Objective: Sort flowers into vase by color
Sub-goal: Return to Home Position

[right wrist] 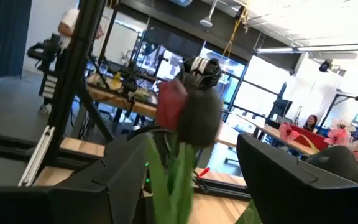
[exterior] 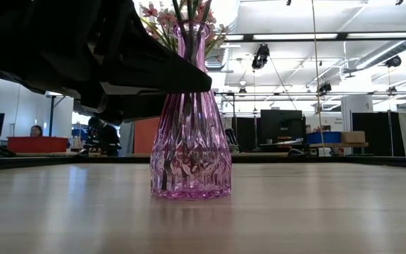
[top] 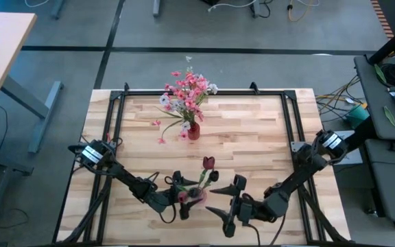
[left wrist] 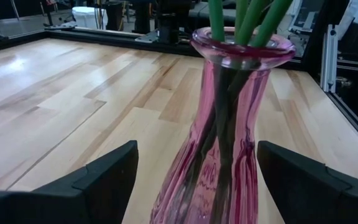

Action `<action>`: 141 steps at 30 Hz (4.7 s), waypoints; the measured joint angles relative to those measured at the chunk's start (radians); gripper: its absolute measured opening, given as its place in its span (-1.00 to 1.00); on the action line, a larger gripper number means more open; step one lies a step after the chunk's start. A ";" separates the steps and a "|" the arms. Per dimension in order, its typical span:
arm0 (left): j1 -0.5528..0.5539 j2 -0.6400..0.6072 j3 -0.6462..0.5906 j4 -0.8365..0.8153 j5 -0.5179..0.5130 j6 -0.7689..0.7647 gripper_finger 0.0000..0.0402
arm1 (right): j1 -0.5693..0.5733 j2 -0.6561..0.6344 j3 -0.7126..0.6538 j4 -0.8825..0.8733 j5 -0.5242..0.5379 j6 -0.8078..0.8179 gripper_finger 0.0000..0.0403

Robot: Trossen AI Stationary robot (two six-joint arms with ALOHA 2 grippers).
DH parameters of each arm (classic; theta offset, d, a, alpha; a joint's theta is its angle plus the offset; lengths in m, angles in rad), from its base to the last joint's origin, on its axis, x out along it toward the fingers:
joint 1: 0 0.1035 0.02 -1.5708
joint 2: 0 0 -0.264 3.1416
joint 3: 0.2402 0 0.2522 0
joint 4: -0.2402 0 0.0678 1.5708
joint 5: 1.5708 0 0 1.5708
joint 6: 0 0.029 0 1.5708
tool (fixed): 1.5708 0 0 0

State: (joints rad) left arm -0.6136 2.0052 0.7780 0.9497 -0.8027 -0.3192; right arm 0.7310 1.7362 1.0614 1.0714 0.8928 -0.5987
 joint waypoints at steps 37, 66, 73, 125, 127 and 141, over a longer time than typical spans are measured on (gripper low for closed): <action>-0.019 -0.233 -0.006 -0.296 -0.001 0.017 0.82 | 0.154 -0.071 0.012 -0.031 0.215 -0.132 0.18; -0.335 -0.874 -0.052 -1.289 -0.288 -0.304 0.18 | 0.271 -0.755 -0.615 -0.044 0.085 0.078 0.06; -0.198 -0.878 -0.136 -1.175 -0.224 -0.131 -0.77 | 0.245 -0.950 -0.770 -0.041 0.039 0.133 -0.13; 0.398 -1.941 -0.760 -0.799 0.557 0.510 -1.00 | -0.066 -1.490 -1.050 -0.305 -0.201 0.266 -0.96; 0.398 -1.994 -0.760 -0.857 0.555 0.506 -1.00 | -0.066 -1.559 -1.050 -0.371 -0.197 0.262 -0.96; 0.400 -1.994 -0.759 -0.915 0.537 0.544 -1.00 | -0.066 -1.734 -1.051 -0.779 -0.192 0.300 -0.95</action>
State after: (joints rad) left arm -0.2138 0.0114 0.0193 0.0345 -0.2656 0.2250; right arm 0.6647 0.0021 0.0109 0.2924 0.7004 -0.2988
